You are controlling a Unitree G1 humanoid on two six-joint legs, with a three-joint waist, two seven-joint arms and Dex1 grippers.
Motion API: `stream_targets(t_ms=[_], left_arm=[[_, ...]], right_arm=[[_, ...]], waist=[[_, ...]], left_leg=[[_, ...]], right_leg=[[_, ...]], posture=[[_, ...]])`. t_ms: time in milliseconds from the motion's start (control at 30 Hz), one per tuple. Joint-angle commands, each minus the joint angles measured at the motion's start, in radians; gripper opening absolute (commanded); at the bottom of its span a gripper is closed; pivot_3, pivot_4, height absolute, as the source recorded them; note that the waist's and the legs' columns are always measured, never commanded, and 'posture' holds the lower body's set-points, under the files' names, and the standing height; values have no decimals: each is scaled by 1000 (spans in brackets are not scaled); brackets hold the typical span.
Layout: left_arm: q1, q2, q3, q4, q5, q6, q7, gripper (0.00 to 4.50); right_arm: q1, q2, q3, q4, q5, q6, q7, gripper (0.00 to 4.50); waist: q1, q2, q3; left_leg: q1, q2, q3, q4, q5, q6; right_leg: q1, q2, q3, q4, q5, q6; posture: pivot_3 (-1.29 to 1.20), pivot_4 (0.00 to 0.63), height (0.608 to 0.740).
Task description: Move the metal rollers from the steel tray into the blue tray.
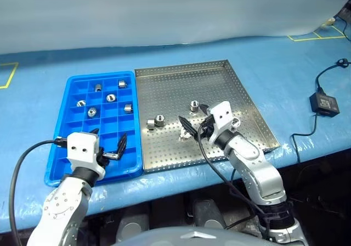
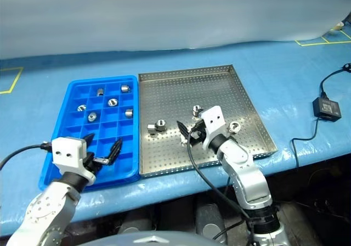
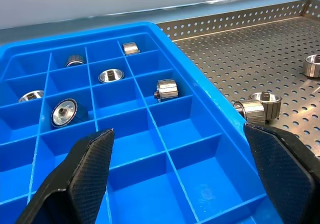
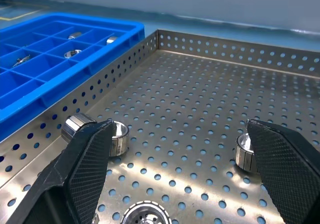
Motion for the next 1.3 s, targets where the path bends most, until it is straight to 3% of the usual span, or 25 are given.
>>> stream_targets(t_ms=[33, 333, 733, 1033, 1133, 1300], left_arm=[[-18, -6, -10, -7, -6, 10, 7, 4500], [-37, 13, -14, -4, -10, 51, 1, 4500], [-22, 23, -3, -84, 53, 112, 82, 4500], [-14, -132, 122, -121, -95, 15, 84, 4500], [-8, -71, 80, -90, -23, 21, 72, 4500], [-2, 0, 54, -34, -69, 34, -15, 4500]], right_arm=[[1, 2, -10, -38, 0, -45, 2, 4460], [39, -78, -2, -128, 28, 74, 37, 4460], [-4, -57, 111, -54, 24, 60, 112, 4460], [-19, -43, 131, -60, 47, 84, 142, 4460], [-22, -52, 109, -60, 59, 92, 143, 4460], [-19, -48, 92, -67, 52, 122, 101, 4460]], waist=[[-3, 0, 0], [-24, 0, 0], [-23, -1, 0], [-10, -2, 1], [-10, -2, 1], [-18, -2, 1]], left_leg=[[0, 0, 0, 0, 0, 0], [0, 0, 0, 0, 0, 0], [5, 1, 2, -1, 0, 0], [6, 1, 4, -1, 0, 0], [7, 0, 6, -1, 0, 0], [7, 1, 7, -1, 0, 0]], right_leg=[[0, 0, 0, 0, 0, 0], [0, 0, 1, 0, 0, 0], [3, 1, 4, 1, 0, 0], [3, 1, 6, 0, 0, 0], [3, 1, 8, 1, 0, 0], [2, 2, 10, 1, 0, 0]], posture=[[-99, 150, 740], [-106, 150, 740], [-58, 150, 740], [-55, 150, 740], [-72, 150, 740], [-87, 150, 740]])
